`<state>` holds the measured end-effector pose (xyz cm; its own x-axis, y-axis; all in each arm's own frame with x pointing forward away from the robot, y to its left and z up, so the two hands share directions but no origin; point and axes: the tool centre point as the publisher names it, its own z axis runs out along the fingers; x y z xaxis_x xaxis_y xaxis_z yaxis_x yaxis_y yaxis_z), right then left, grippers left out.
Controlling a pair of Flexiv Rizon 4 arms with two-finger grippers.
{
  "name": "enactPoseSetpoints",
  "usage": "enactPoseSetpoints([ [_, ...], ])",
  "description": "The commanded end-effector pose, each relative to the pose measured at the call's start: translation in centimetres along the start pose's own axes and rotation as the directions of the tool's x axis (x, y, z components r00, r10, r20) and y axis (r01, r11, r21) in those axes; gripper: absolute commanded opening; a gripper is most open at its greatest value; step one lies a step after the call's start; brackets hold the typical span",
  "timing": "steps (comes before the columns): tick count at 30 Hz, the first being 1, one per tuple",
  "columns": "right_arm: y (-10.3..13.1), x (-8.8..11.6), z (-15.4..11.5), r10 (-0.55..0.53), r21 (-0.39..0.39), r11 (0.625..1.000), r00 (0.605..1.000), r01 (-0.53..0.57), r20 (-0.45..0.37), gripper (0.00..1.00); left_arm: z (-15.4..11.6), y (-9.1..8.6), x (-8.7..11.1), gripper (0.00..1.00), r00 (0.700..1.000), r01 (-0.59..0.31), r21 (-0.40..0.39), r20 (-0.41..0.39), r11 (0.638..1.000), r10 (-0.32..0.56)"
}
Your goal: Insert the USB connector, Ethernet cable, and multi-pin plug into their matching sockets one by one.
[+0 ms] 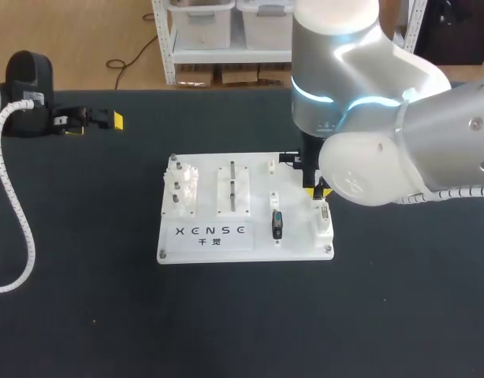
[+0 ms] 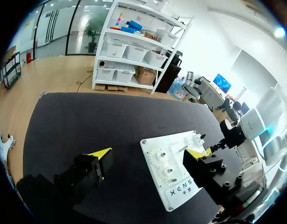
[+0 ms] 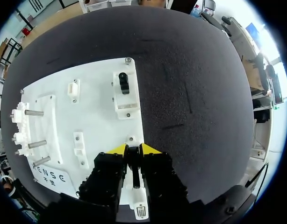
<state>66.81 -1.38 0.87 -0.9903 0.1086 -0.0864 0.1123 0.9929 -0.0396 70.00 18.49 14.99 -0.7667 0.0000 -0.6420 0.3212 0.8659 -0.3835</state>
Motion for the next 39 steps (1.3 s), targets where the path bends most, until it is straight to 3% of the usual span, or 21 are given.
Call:
enactPoseSetpoints([
  [1,-0.9,0.0,1.2,0.004,-0.008,1.0,1.0,-0.004,0.014,0.48,0.0,0.0,0.0,1.0,1.0,0.0,0.0,0.0,1.0,0.0],
  [2,-0.9,0.0,1.0,0.006,-0.009,1.0,1.0,-0.006,0.018,1.0,0.0,0.0,0.0,1.0,1.0,0.0,0.0,0.0,1.0,0.0],
  [12,0.1,-0.7,-3.3,-0.005,-0.007,1.0,0.988,0.006,0.156,1.0,0.0,0.0,0.0,1.0,1.0,0.0,0.0,0.0,1.0,0.0],
  [18,2.0,0.3,-5.8,-0.018,-0.032,0.999,0.981,0.025,0.194,1.0,0.0,0.0,0.0,1.0,1.0,0.0,0.0,0.0,1.0,0.0],
  [32,7.8,6.3,-5.3,-0.081,-0.065,0.994,0.992,0.088,0.094,1.0,0.0,0.0,0.0,1.0,1.0,0.0,0.0,0.0,1.0,0.0],
  [39,9.0,8.2,-4.3,-0.105,-0.057,0.992,0.993,0.108,0.06,1.0,0.0,0.0,0.0,1.0,1.0,0.0,0.0,0.0,1.0,0.0],
])
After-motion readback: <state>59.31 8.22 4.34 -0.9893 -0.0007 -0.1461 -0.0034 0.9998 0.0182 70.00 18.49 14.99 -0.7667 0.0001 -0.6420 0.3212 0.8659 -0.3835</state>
